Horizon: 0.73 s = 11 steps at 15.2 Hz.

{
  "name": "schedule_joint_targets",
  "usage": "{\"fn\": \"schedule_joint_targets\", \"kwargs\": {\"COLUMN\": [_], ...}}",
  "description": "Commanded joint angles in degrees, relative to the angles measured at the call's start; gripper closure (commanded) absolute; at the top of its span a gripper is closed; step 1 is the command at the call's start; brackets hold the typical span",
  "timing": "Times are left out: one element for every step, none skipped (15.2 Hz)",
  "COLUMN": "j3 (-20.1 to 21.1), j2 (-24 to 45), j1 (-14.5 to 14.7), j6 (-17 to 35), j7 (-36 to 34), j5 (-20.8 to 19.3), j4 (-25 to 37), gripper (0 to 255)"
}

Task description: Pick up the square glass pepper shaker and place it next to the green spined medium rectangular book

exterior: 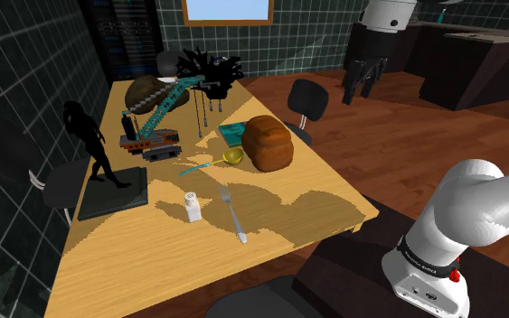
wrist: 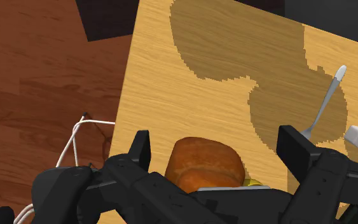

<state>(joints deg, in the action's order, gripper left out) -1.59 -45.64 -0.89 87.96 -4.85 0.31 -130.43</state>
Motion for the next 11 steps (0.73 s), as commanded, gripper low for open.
{"fn": "schedule_joint_targets", "kwargs": {"j3": [0.0,0.96,1.93,2.89,3.84,4.78,5.72,6.66,7.59,8.52,9.44], "j2": [0.0,0.89,1.85,2.88,3.97,5.12,6.34,7.62,8.95,10.35,11.8], "j1": [0.0,0.3,0.61,0.9,1.21,1.51,1.81,2.09,2.35,2.62,2.86], "j6": [0.0,1.09,2.18,3.28,4.39,5.49,6.6,7.7,8.8,9.89,10.98], "j7": [0.0,-1.08,-2.14,-3.2,-4.25,-5.29,-6.32,-7.35,-8.36,-9.37,-10.38], "j5": [0.0,0.67,1.32,1.96,2.57,3.15,3.7,4.23,4.72,5.18,5.6], "j4": [0.0,-0.38,-0.69,-0.94,-1.12,-1.23,-1.26,-1.23,-1.13,-0.96,-0.72], "gripper": [0,0,0,0,0,0,0,0,0,0,0]}}
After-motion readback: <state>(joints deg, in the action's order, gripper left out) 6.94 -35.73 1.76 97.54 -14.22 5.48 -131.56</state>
